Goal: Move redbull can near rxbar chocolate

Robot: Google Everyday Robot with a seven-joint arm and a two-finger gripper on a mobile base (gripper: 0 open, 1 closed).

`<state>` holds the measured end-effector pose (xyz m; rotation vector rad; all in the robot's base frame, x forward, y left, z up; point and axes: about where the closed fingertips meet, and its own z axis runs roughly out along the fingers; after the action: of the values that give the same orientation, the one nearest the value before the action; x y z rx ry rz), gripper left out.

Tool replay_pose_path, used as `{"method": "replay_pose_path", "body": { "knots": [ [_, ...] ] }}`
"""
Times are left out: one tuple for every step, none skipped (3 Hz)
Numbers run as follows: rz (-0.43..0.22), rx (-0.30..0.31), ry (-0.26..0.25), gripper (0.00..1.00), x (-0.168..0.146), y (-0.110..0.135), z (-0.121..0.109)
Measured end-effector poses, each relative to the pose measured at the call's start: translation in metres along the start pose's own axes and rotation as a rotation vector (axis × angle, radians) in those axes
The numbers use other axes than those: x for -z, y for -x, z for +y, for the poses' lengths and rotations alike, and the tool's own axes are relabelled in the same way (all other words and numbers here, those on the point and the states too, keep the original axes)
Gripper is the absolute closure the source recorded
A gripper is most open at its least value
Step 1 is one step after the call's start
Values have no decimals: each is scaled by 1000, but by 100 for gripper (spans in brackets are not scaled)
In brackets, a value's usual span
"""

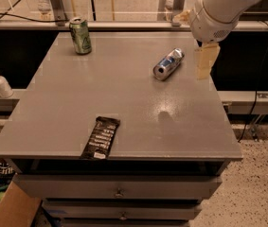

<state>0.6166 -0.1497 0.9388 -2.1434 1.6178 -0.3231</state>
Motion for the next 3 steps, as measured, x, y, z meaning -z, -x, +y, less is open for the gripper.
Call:
{"method": "replay_pose_path", "body": {
  "knots": [
    [81,183,-23,0,-6,-1,-6],
    [160,344,-13,0,-17,-9,-23],
    [202,407,39,0,-35,-20,-44]
  ]
}}
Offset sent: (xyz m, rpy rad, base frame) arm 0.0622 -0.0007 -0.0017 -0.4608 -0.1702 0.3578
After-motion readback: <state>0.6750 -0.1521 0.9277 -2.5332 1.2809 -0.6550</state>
